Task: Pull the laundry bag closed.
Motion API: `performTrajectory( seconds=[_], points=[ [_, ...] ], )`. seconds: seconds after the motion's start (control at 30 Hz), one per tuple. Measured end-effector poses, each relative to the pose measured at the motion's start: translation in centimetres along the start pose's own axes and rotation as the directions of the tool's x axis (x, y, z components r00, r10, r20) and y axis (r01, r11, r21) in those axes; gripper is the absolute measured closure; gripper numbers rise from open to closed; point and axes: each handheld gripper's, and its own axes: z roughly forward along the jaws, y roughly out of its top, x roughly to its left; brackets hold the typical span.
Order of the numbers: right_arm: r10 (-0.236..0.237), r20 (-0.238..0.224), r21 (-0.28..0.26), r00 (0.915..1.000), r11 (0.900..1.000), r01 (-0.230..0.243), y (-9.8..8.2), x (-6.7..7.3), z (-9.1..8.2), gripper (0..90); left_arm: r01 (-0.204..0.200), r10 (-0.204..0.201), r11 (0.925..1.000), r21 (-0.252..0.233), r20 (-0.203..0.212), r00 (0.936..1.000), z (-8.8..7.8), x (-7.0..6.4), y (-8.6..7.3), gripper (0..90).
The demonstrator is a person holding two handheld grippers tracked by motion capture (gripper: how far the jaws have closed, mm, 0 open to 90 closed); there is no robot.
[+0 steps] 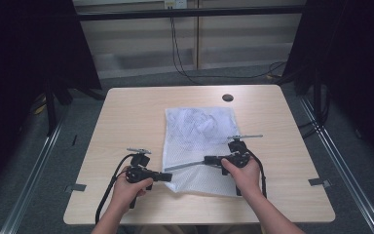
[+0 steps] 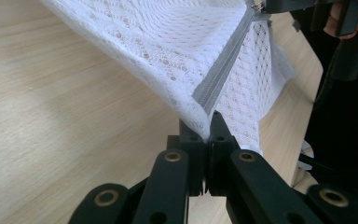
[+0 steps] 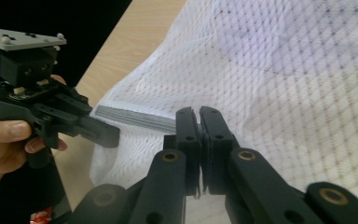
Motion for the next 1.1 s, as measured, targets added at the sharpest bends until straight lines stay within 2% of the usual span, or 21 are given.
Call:
performTrajectory(
  seconds=[0.1,0.13,0.23,0.33,0.47,1.1],
  points=[
    [0.004,-0.002,-0.001,1.0000,1.000,-0.004,0.0,-0.1,-0.1,87.0,0.019,-0.019,0.9998,-0.004,0.008,0.9998,0.0,-0.1,0.0,88.4],
    [0.005,-0.001,0.001,1.0000,1.000,-0.005,0.0,-0.2,-0.2,87.0,0.005,-0.005,1.0000,-0.001,0.005,1.0000,0.0,0.0,0.0,88.4],
    [0.008,0.005,-0.003,1.0000,1.000,-0.008,0.1,-0.3,-0.4,87.0,0.001,-0.001,1.0000,0.003,-0.004,1.0000,-0.1,0.1,0.0,88.4],
    [0.009,0.017,-0.005,0.9998,1.000,-0.009,0.1,-0.6,-0.7,87.0,0.010,-0.010,0.9999,-0.004,-0.018,0.9998,-0.2,0.1,0.0,88.4],
    [0.013,0.017,-0.014,0.9998,1.000,-0.012,0.0,-0.9,-1.1,87.0,0.013,-0.013,0.9999,-0.005,-0.006,0.9999,-0.3,0.2,0.0,88.4],
    [0.017,0.008,-0.012,0.9998,1.000,-0.017,0.0,-0.9,-1.2,87.0,0.007,-0.007,1.0000,-0.003,0.001,1.0000,-0.3,0.1,0.0,88.4]
  ],
)
